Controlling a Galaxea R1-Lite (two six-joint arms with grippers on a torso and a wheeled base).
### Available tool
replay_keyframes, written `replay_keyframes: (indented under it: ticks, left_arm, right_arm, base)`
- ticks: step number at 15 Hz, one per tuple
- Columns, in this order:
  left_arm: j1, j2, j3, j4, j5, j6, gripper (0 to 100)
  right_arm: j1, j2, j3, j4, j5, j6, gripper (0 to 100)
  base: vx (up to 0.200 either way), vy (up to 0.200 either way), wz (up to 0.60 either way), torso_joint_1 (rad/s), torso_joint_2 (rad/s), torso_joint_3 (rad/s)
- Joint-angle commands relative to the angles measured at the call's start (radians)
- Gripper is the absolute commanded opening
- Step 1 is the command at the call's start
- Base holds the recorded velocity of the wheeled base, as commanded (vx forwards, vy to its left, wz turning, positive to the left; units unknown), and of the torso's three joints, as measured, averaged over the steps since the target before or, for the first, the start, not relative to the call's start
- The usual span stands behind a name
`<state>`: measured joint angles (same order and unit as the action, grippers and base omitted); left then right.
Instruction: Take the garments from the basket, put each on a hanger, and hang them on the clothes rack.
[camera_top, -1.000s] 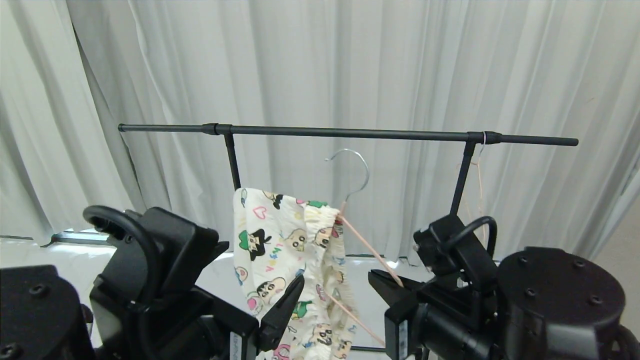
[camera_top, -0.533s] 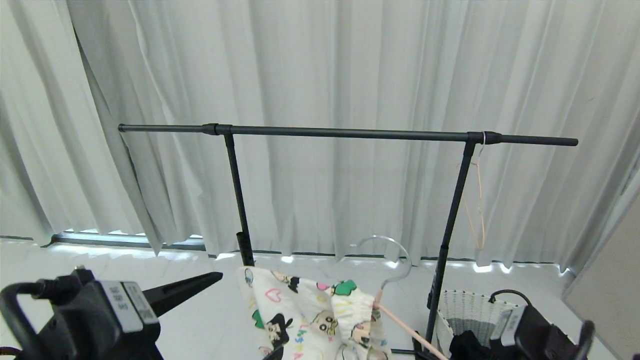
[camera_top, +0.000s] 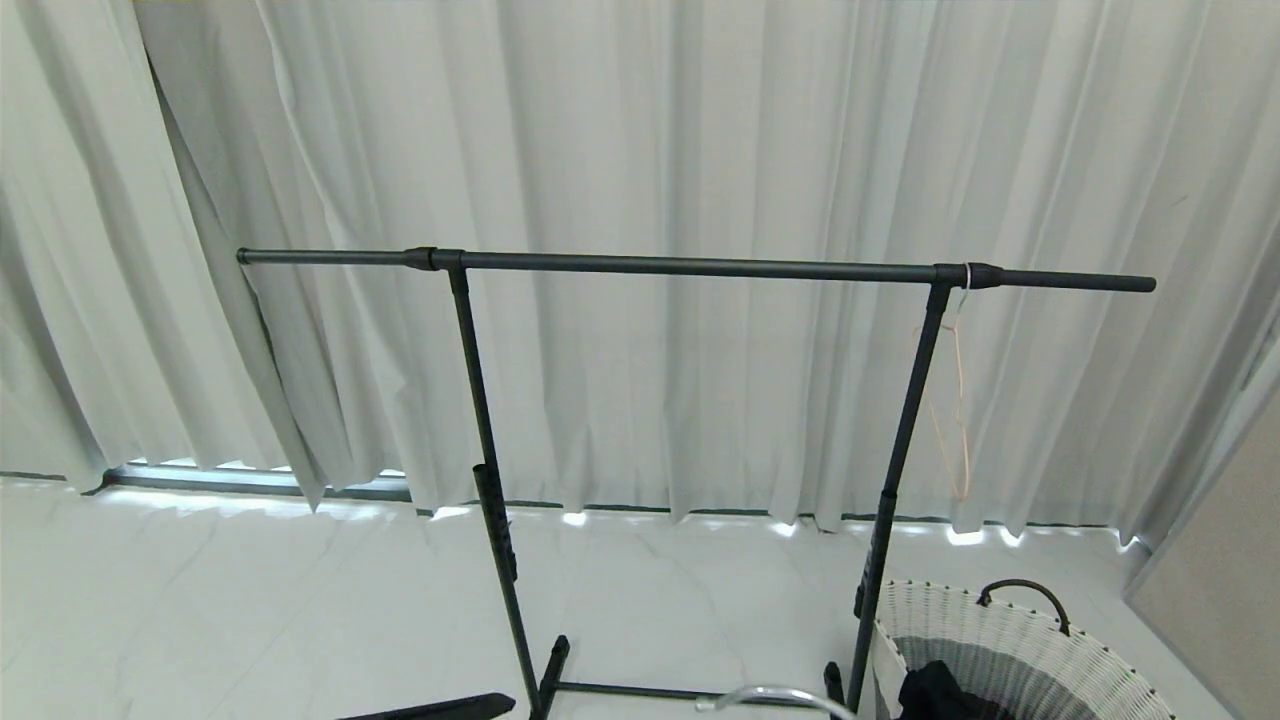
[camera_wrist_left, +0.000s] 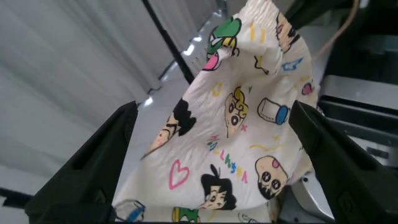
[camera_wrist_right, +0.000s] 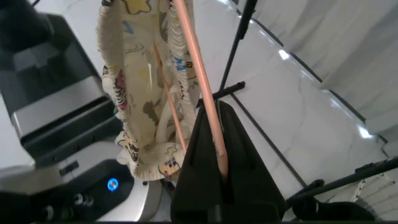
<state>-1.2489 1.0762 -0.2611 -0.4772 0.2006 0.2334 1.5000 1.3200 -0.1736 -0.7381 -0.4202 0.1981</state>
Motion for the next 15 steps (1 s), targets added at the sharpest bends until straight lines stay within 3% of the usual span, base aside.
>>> replay_keyframes:
  ticks: [1,6,14,15]
  left_arm:
    - [-0.009,0.028,0.005,0.0,-0.026,0.0,100]
    - [-0.046,0.131,-0.01,-0.001,-0.067,-0.006,100]
    - [-0.01,0.189,0.006,-0.001,-0.119,-0.008,100]
    - [-0.009,0.189,0.006,-0.001,-0.122,-0.008,0]
  right_arm:
    - [0.031,-0.03,0.02,-0.001,0.0,-0.017,0]
    - [0.092,-0.028,0.02,-0.001,0.001,-0.069,0]
    - [0.128,-0.01,0.017,-0.001,0.001,-0.112,0]
    - [0.128,-0.01,0.017,-0.001,0.001,-0.112,0]
  base:
    - [0.0,0.0,0.0,0.0,0.0,0.0]
    - [0.0,0.0,0.0,0.0,0.0,0.0]
    - [0.0,0.0,0.0,0.0,0.0,0.0]
    - [0.0,0.0,0.0,0.0,0.0,0.0]
